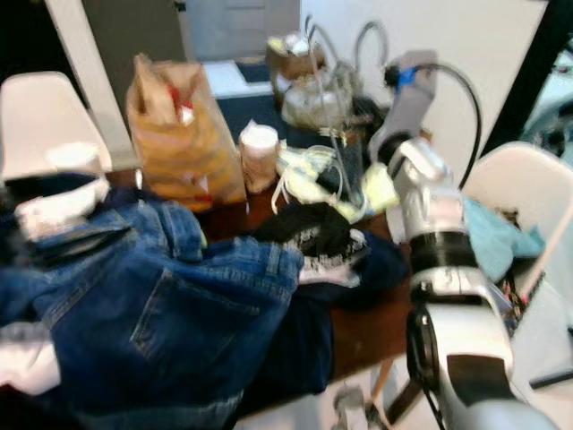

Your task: Hang hanger

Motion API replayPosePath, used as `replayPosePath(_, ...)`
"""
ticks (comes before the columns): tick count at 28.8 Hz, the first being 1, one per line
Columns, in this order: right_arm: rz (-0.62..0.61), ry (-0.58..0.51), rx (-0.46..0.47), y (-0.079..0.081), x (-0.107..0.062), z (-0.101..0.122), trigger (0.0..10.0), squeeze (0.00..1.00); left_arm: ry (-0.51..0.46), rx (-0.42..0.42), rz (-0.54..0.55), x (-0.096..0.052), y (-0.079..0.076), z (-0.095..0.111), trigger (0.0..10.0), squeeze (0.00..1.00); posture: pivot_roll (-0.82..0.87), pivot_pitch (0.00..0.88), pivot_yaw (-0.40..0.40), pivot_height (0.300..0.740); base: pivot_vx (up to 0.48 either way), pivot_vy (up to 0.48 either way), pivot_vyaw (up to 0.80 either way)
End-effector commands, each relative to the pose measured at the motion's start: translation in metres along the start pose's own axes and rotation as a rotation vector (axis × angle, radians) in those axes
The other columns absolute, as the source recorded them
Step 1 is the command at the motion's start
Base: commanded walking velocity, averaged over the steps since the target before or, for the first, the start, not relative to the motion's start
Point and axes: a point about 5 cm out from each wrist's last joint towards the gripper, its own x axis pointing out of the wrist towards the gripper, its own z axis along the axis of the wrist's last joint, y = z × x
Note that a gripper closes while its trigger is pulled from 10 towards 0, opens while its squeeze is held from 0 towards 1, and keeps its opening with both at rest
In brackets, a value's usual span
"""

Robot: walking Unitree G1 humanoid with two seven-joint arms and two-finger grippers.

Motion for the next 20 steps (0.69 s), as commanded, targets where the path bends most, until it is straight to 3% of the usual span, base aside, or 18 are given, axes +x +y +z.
replayPosePath(1, -0.003, -0.006, -0.013, 0.000, 0.000, 0.002, 10.0, 0.00, 0.005, -0.051, -0.013, 0.024, -0.008, -0.017, 10.0, 0.00, 0.00, 0.000, -0.057, 0.740, 0.000, 0.000, 0.00)
replayPosePath(2, -0.003, -0.006, -0.013, 0.000, 0.000, 0.002, 10.0, 0.00, 0.005, -0.051, -0.013, 0.024, -0.008, -0.017, 10.0, 0.00, 0.00, 0.000, -0.057, 0.740, 0.000, 0.000, 0.00)
replayPosePath(7, -0.004, -0.003, -0.016, 0.000, -0.002, 0.003, 10.0, 0.00, -0.106, -0.248, -0.116, 0.065, -0.032, -0.024, 10.0, 0.00, -0.01, 0.000, -0.061, 0.740, 0.000, 0.000, 0.00)
replayPosePath(11, 0.017, 0.015, -0.011, 0.003, -0.001, 0.001, 10.0, 0.00, -0.094, -0.298, -0.156, 0.081, -0.044, -0.030, 10.0, 0.00, -0.02, 0.000, -0.056, 0.740, 0.000, 0.000, -0.19)
replayPosePath(14, 0.022, 0.020, -0.017, 0.004, -0.001, 0.000, 10.0, 0.00, -0.081, -0.306, -0.177, 0.087, -0.050, -0.030, 10.0, 0.00, -0.03, 0.000, -0.054, 0.740, 0.000, 0.000, -0.78)
replayPosePath(16, 0.016, 0.023, -0.030, 0.003, -0.003, 0.001, 10.0, 0.00, -0.030, -0.291, -0.249, 0.093, -0.066, -0.025, 10.0, 0.00, -0.04, 0.000, -0.040, 0.740, 0.000, 0.000, -0.78)
replayPosePath(20, -0.018, 0.029, -0.045, -0.005, -0.008, 0.001, 10.0, 0.00, 0.122, -0.176, -0.257, 0.090, -0.073, -0.027, 10.0, 0.00, -0.05, 0.000, -0.036, 0.740, 0.000, 0.000, -0.27)
